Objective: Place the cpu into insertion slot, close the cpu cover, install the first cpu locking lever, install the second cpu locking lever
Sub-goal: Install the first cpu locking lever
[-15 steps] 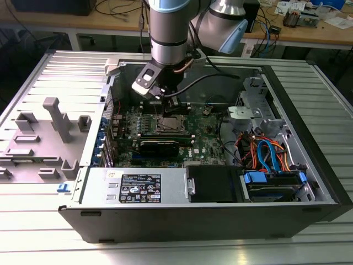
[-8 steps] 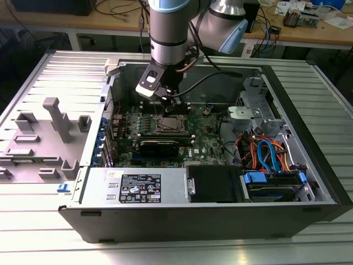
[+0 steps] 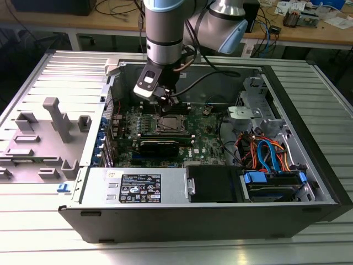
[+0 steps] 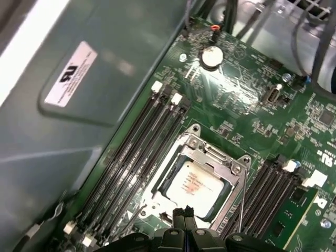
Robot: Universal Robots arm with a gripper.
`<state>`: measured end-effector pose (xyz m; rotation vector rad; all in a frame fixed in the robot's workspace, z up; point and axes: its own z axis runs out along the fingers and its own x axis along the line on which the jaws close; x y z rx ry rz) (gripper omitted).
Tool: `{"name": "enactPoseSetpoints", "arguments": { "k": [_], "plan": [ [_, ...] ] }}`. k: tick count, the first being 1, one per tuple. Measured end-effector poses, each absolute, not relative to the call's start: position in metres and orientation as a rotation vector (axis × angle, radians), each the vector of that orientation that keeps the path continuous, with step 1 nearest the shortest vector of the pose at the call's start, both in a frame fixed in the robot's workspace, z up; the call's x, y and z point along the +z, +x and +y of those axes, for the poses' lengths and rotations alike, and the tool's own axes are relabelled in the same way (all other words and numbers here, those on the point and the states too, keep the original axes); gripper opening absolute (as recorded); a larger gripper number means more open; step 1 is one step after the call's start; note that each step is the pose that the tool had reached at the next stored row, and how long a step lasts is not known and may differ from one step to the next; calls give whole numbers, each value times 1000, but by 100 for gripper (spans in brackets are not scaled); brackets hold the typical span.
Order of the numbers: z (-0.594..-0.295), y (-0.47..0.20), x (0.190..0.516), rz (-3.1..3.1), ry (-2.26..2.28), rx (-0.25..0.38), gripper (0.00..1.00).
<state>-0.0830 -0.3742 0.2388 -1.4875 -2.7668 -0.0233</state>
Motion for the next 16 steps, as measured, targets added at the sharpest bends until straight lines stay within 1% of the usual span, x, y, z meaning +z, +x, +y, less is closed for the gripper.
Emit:
{"name": "enactPoseSetpoints", "arguments": {
  "k": [7,16],
  "plan": [
    [-374,-83,252,-2822,-1378,-23,11],
    [-374,-83,252,-2932,-1127,-19,11]
  ]
}}
